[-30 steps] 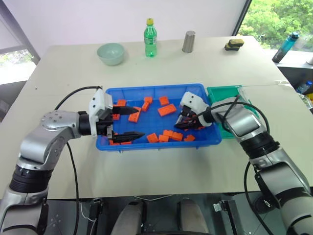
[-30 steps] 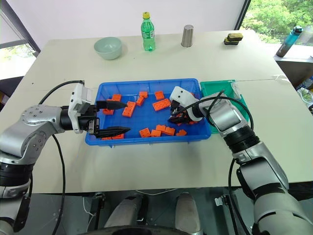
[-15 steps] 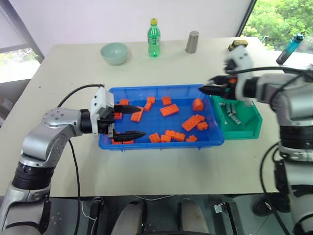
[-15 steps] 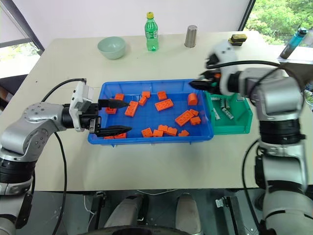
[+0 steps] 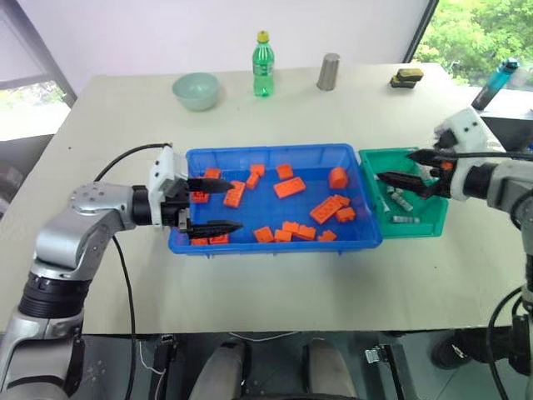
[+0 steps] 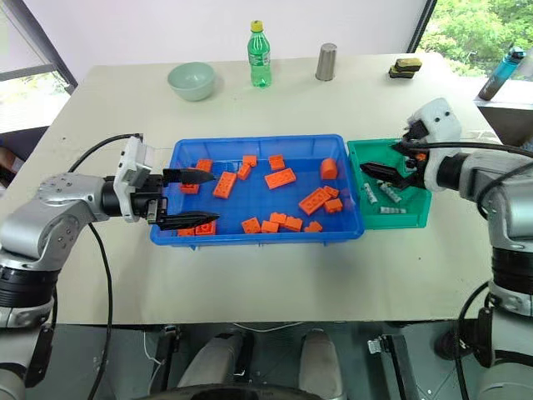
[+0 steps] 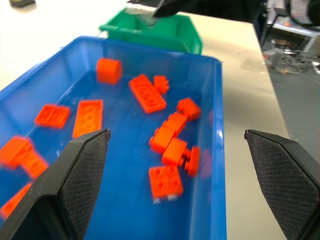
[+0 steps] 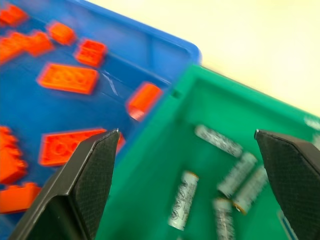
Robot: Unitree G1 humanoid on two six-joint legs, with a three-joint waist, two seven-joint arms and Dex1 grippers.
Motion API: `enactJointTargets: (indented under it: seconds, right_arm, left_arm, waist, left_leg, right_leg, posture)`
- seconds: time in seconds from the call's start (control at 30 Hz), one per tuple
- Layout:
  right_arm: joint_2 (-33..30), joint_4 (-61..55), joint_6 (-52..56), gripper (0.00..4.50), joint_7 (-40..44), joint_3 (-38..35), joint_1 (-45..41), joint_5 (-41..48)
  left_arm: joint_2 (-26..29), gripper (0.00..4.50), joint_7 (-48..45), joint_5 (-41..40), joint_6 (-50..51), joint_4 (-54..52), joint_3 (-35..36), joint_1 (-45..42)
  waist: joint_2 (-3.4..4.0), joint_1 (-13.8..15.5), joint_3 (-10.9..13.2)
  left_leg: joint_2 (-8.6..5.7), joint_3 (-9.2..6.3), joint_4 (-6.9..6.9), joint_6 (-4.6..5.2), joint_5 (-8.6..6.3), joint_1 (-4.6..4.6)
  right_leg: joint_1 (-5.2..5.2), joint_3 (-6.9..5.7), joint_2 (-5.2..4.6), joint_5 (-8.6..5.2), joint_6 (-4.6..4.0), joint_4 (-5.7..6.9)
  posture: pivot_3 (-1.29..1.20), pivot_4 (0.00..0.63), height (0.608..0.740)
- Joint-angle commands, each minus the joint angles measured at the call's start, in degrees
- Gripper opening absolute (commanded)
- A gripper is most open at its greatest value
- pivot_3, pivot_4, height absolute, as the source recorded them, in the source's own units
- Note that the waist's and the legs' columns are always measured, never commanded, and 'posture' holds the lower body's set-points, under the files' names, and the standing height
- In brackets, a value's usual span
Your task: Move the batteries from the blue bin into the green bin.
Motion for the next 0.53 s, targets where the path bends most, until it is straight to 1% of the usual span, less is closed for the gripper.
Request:
enactJointTargets:
  seconds: [0.03,0.13,0.17,0.23,0.3,0.4,0.53]
  right_arm:
    - [-6.3,-0.4,-5.1,4.45,8.5,-11.2,4.9,4.2]
    - [-13.1,6.2,-11.1,4.45,18.3,-19.0,16.1,2.1]
    - [-14.8,9.7,-13.8,4.45,20.5,-20.9,19.4,0.8]
    - [-16.9,15.5,-18.7,4.45,23.1,-22.8,23.2,-0.4]
    - [-17.9,20.7,-24.3,4.45,24.8,-23.0,25.0,-1.8]
    - [-18.5,26.0,-30.8,4.45,27.0,-21.7,26.0,-2.9]
    - [-17.8,28.4,-34.2,4.45,27.5,-19.2,24.9,-3.0]
  left_arm:
    - [2.8,4.50,-0.3,-0.5,-0.8,0.8,5.2,0.6]
    - [6.5,4.50,-1.5,-0.1,-1.4,3.9,9.2,2.3]
    - [8.0,4.50,-2.3,-0.2,-1.4,5.1,10.4,2.9]
    - [10.1,4.50,-3.7,-0.4,-1.7,7.4,11.9,3.5]
    - [11.8,4.50,-4.9,-0.1,-2.2,9.9,12.8,3.6]
    - [12.9,4.50,-5.5,0.6,-3.1,13.4,13.5,2.9]
    - [13.3,4.50,-5.6,0.7,-4.1,15.6,13.9,2.1]
  waist:
    - [0.00,0.1,0.0]
    - [-0.01,0.2,0.0]
    - [-0.01,0.2,0.0]
    - [-0.02,-0.2,0.0]
    - [-0.01,-0.4,0.0]
    - [0.04,-0.7,0.0]
    - [0.04,-0.8,0.0]
  left_leg:
    - [-0.02,-0.02,0.00,0.01,0.00,0.00]
    - [0.02,-0.06,0.01,0.02,-0.01,0.04]
    - [0.02,-0.05,-0.01,0.03,-0.01,0.04]
    - [0.03,0.01,-0.01,0.04,-0.02,0.10]
    - [0.04,0.05,-0.03,0.05,-0.03,0.31]
    - [0.15,0.18,-0.05,0.05,-0.03,0.39]
    - [0.19,0.18,-0.05,0.05,-0.03,0.38]
  right_leg:
    - [0.04,-0.01,-0.01,0.00,0.00,0.00]
    - [0.10,-0.06,0.04,0.00,0.00,-0.07]
    - [0.13,-0.07,0.04,0.00,0.00,-0.08]
    - [0.19,-0.07,0.05,0.00,0.00,-0.10]
    - [0.39,-0.06,0.04,0.00,0.00,-0.18]
    - [0.40,-0.05,0.08,-0.01,0.00,-0.19]
    - [0.40,-0.05,0.10,-0.01,0.00,-0.19]
  posture:
    - [0.00,0.150,0.727]
    - [0.00,0.150,0.727]
    - [0.00,0.150,0.727]
    - [0.00,0.150,0.727]
    - [0.00,0.150,0.727]
    - [0.00,0.150,0.727]
    - [0.00,0.150,0.727]
